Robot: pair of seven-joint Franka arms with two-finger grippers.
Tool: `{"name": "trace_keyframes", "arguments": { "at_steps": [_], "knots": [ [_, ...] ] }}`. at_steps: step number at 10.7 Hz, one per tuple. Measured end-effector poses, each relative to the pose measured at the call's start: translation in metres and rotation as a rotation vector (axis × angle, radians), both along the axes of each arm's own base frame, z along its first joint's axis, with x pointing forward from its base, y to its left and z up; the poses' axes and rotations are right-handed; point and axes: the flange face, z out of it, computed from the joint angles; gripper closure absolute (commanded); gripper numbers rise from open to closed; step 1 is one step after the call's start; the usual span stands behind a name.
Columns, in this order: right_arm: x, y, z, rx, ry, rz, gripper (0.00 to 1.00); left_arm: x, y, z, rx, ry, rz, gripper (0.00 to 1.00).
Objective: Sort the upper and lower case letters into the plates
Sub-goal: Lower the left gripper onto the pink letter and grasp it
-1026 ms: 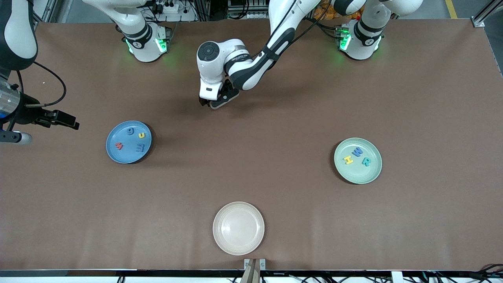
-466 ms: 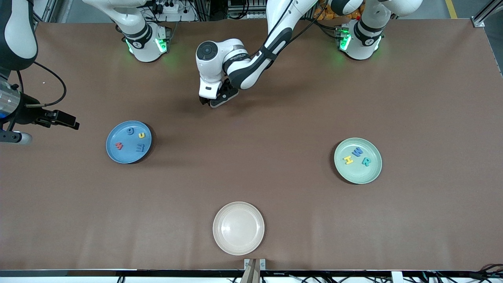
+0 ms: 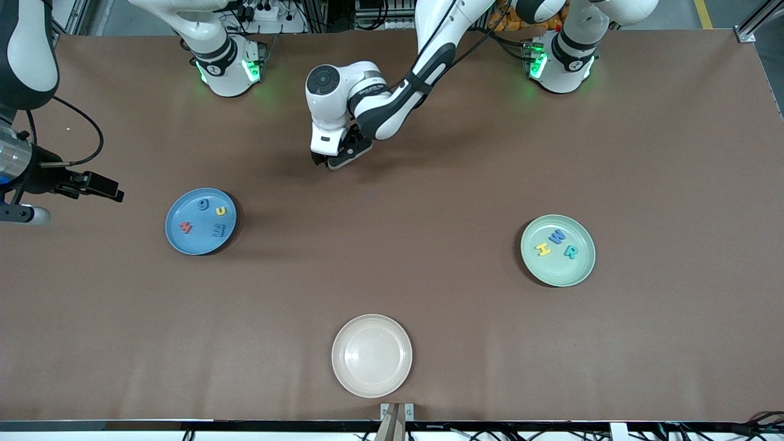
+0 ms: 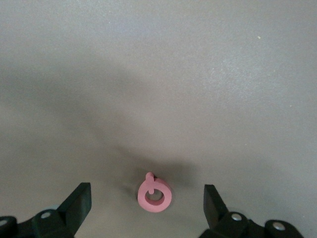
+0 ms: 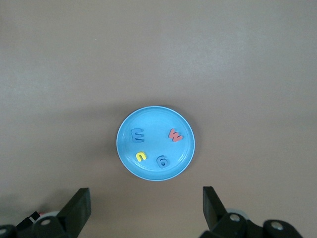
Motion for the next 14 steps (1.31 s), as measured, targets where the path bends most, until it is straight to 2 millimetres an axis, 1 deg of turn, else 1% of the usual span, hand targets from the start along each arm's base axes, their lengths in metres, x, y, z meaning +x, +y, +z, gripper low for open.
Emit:
{"name": "trace_keyframes", "arguments": {
  "at_steps": [2,3,8,12,13,14],
  "knots": [
    [0.0,0.0,0.0,0.0,0.0,0.0,0.0,-0.003,-0.004,0.0,-0.001,-0.008,-0.007,0.0],
    [0.0,0.0,0.0,0.0,0.0,0.0,0.0,-0.005,-0.005,-0.003,0.001,-0.009,-0.011,0.0],
    [0.0,0.0,0.0,0.0,0.0,0.0,0.0,-0.017,-0.007,-0.03,0.035,-0.014,-0.029,0.0],
    [0.0,0.0,0.0,0.0,0.0,0.0,0.0,-0.017,-0.015,-0.033,0.026,-0.03,-0.034,0.0],
    [0.0,0.0,0.0,0.0,0.0,0.0,0.0,-0.017,-0.016,-0.033,0.024,-0.031,-0.035,0.05],
    [0.0,0.0,0.0,0.0,0.0,0.0,0.0,-0.018,-0.017,-0.032,0.022,-0.032,-0.037,0.12]
  ]
}}
